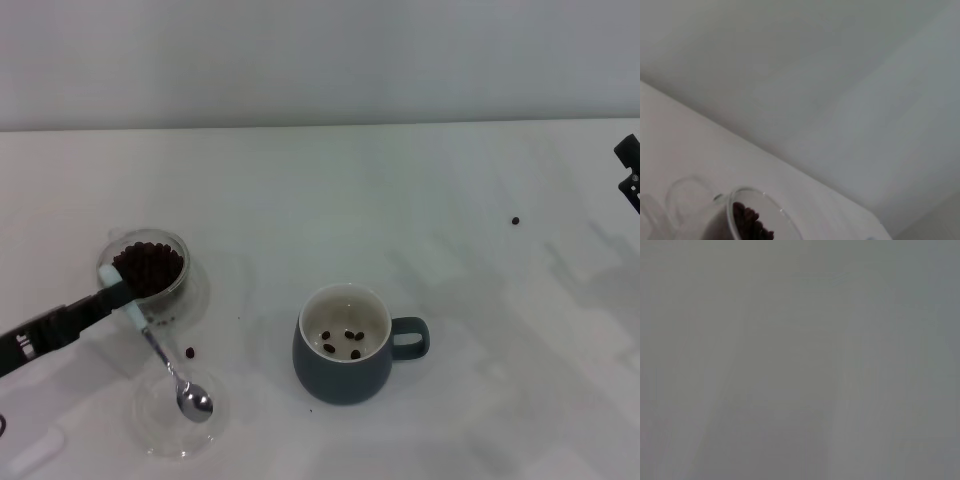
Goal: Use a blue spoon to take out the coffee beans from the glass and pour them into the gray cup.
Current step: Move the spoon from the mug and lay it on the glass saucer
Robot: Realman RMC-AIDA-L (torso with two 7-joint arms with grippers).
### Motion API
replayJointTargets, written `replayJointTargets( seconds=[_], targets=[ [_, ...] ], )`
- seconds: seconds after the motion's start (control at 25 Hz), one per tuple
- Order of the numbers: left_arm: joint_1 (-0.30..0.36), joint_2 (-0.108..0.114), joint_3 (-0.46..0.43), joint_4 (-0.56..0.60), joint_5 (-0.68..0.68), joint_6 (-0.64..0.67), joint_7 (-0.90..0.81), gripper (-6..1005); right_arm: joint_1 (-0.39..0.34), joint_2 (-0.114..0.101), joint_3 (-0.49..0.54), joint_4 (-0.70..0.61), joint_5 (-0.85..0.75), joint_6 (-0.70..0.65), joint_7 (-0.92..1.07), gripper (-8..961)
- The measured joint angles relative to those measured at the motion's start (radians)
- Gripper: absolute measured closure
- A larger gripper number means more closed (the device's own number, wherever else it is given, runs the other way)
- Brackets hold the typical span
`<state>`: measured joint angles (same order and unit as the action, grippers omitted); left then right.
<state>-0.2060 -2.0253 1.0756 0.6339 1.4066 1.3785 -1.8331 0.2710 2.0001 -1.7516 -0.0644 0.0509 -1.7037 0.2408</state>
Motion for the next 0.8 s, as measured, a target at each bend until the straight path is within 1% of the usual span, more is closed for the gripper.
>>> replayJointTargets(
  seconds=[0.2,0.4,0.52,0.68,0.8],
  targets=[
    [0.016,-0.003,0.0,-0.002,0.006,-0.002,0.002,879,-0.006,0.0,0.0,0.001,-0.001,-0.003,0.0,227],
    [0.014,-0.002,-0.001,-0.022,0.019,-0.008,-0.003,879,-0.01,-0.002,0.001,0.005,0.004,-0.003,0.001,227],
    [0.009,0.005,-0.002,-0.048,0.022,-0.013,-0.004,879,-0.015,-0.006,0.006,0.001,0.007,-0.006,0.007,227],
    [0.014,0.01,-0.005,-0.048,0.022,-0.013,-0.011,879,-0.019,-0.009,0.025,0.002,0.009,-0.01,0.008,227],
    [0.02,0.017,-0.039,-0.043,0.022,-0.004,-0.013,879,-0.019,-0.009,0.029,0.006,0.009,-0.01,0.009,227]
  ],
)
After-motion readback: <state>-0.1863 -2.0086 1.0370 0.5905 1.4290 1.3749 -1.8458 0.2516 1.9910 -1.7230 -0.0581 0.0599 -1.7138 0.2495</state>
